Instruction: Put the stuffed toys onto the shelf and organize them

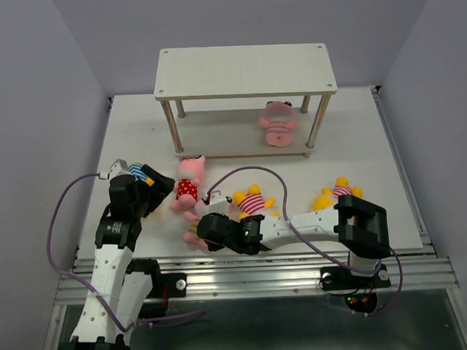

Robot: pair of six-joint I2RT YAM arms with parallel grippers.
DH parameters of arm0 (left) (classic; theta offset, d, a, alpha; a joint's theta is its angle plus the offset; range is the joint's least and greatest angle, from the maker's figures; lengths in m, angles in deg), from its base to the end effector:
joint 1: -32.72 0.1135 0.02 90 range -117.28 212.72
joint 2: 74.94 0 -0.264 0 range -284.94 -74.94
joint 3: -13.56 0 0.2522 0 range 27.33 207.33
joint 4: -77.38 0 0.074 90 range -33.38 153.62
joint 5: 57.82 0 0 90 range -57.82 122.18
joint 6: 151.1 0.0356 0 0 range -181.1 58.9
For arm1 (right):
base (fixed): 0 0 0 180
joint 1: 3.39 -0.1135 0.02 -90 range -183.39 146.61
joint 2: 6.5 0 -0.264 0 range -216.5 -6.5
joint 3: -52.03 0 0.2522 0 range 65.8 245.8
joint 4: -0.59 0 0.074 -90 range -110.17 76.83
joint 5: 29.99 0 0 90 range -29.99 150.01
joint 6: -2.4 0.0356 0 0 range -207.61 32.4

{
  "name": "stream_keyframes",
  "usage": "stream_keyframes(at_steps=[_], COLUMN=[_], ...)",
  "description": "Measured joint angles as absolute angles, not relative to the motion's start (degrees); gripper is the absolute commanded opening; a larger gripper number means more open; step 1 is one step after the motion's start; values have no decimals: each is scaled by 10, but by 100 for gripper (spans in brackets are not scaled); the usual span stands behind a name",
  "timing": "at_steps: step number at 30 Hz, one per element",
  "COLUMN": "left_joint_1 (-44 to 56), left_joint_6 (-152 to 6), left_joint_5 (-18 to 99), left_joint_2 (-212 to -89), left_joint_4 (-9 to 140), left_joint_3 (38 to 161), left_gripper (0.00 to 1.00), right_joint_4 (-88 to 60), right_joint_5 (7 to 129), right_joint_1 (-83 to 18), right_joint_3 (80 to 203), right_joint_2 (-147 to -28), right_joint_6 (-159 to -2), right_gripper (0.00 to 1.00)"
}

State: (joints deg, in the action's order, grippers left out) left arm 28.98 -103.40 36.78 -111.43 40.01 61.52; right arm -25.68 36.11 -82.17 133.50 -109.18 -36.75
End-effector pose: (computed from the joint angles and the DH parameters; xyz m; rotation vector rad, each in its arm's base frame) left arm 0.1529 -0.0129 0.2728 -0.6347 1.9721 -0.5836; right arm 0.0891 0.3749 0.2013 -0.3858 2.3667 0.6262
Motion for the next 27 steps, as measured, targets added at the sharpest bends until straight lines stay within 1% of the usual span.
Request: stream_keyframes(at_steps=[1, 6, 10, 12, 19, 23, 27], left_joint_1=[290, 290, 290, 290, 290, 290, 290], left_joint_6=[-1034, -1034, -1034, -1034, -1038, -1041, -1044], left_joint_5=[368, 368, 368, 370, 377, 378, 378], left_joint_2=[-1113, -1110, -1110, -1111, -1111, -1114, -1128], left_joint_4=[400, 400, 401, 402, 416, 421, 429], left_joint_3=[615, 615, 615, 615, 615, 615, 615], left_gripper=[99, 99, 99, 99, 99, 99, 99], right_joint_4=[-261, -266, -265, -261, -252, -250, -242], right_joint_5=[360, 358, 356, 347, 274, 230, 215], right_joint_1=[-822, -823, -826, -830, -830, -830, -811], right_joint_3=[1335, 1335, 1334, 1331, 1316, 1316, 1315], right_joint_2=[-1092, -1091, -1073, -1043, -934, -916, -915], right_joint_6=[-372, -408, -483, -527, -633, -677, -726], right_gripper=[1, 1, 1, 1, 1, 1, 1])
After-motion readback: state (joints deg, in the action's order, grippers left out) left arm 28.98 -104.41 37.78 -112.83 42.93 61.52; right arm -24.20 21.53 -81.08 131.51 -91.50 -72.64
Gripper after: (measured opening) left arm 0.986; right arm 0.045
